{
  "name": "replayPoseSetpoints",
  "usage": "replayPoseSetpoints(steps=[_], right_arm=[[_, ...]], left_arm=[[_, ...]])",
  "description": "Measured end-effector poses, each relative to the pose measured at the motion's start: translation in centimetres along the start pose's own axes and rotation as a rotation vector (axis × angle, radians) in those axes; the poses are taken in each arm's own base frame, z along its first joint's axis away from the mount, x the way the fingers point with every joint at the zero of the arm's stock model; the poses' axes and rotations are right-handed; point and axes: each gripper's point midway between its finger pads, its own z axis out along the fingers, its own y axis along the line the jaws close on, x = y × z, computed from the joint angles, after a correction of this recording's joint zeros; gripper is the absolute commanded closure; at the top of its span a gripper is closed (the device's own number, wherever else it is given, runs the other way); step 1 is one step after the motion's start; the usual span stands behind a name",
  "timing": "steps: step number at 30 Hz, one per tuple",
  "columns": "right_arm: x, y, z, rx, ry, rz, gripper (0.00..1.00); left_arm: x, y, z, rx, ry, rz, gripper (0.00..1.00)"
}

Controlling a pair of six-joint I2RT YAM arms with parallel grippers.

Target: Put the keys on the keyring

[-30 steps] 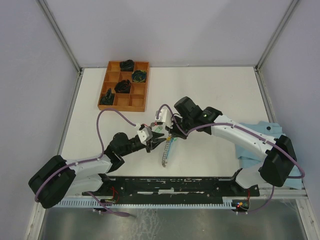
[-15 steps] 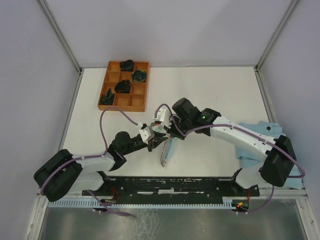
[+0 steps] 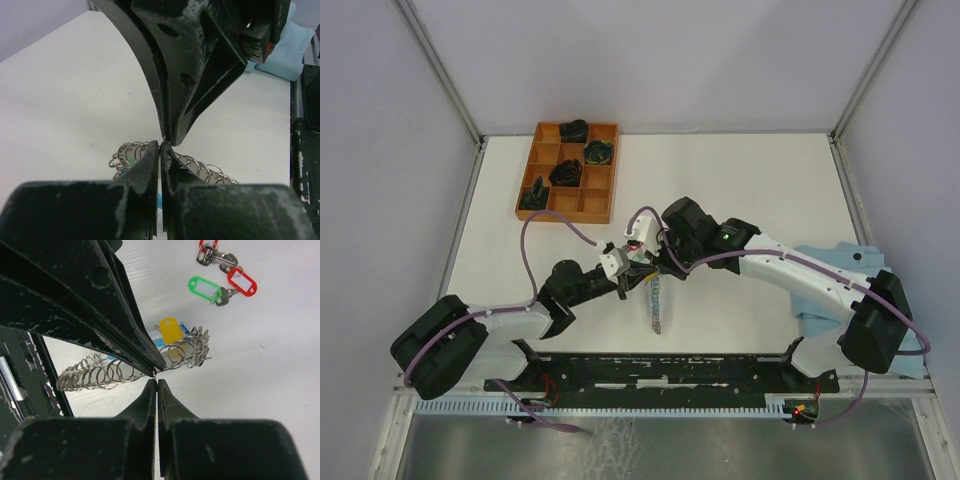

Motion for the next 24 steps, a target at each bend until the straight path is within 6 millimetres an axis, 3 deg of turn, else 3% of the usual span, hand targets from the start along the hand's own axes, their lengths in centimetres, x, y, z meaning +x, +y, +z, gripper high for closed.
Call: replayPoseSetpoints(steps=[8,19,24], right_arm=[[-0.2,-0.7,0.0,0.082,0.003,0.098,0.99],[-1.9,-2.0,1.0,0.229,-0.068,0.366,0.99],[-2.5,-2.4,1.1,0.252,-0.099,0.413,0.99]], left_arm=[[0.0,0.9,0.3,-0.138,0.007,-0.021,0.93],[-0.2,3.6,-1.0,-0.558,0.012,-0.091,0.74],[-0.4,4.6,-1.6,-0.652,0.008,-0.152,0.66]])
